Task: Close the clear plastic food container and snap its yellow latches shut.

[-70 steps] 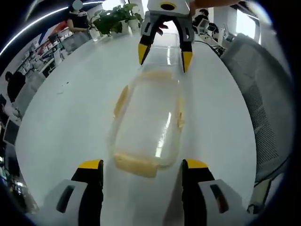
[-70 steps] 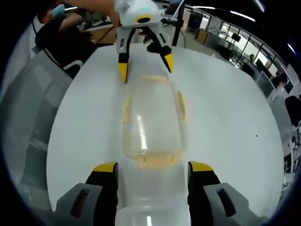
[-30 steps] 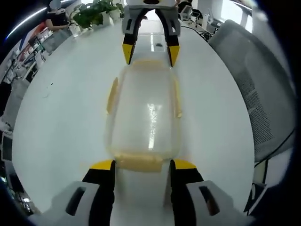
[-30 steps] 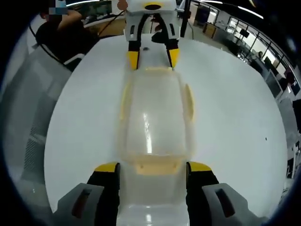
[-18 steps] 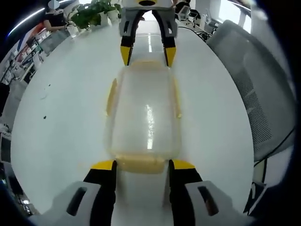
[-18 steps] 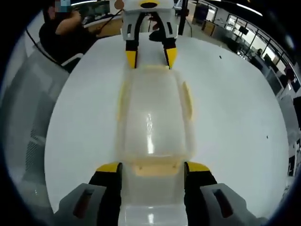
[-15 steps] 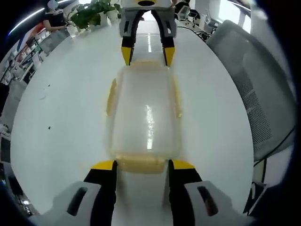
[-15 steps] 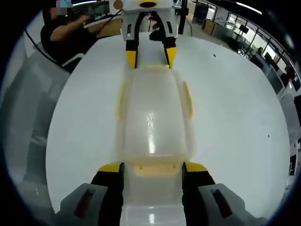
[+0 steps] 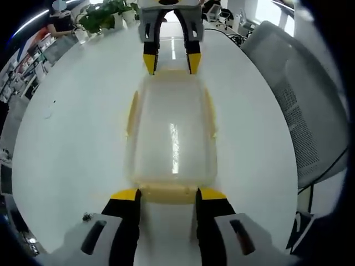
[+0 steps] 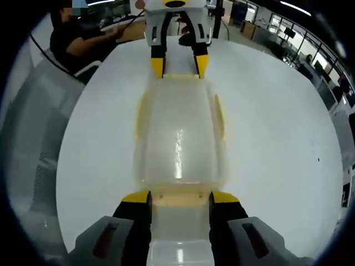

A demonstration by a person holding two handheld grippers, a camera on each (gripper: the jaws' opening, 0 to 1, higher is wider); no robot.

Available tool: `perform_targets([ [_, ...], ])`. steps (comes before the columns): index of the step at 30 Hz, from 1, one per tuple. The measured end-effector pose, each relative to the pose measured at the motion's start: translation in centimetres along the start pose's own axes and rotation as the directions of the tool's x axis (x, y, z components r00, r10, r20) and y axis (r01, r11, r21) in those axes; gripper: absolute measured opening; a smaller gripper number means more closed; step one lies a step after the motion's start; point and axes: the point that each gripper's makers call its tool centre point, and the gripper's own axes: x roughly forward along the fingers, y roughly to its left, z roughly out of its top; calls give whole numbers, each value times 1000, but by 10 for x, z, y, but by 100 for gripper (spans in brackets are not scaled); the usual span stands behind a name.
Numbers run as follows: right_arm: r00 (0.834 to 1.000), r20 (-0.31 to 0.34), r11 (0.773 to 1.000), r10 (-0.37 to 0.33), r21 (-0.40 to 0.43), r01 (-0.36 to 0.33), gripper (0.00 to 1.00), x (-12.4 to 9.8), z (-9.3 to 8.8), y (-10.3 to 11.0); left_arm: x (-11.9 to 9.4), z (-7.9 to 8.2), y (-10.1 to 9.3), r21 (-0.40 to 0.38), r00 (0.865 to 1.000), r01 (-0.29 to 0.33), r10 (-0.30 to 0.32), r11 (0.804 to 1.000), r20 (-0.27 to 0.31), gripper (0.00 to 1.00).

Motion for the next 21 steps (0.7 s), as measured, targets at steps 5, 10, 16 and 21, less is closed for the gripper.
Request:
perform_targets([
  [5,1000,-5,1000,6,-2,-6,40,-1,0,-1,0,0,-1,2,1000,-2,2,1000,-8,39],
  [10,1000,-1,1000,8,-2,-8,40,-1,0,-1,0,0,-1,0,1000,5,-5,1000,-1,39],
  [16,1000,1,1000,10,-4,-10,40,-2,0,0,0,0,-1,5,1000,6,-6,1000,1,39],
  [21,1000,1,1000,14,-4,-14,40,-2,0,-1,0,0,-1,5,1000,14,-14,1000,10,39],
])
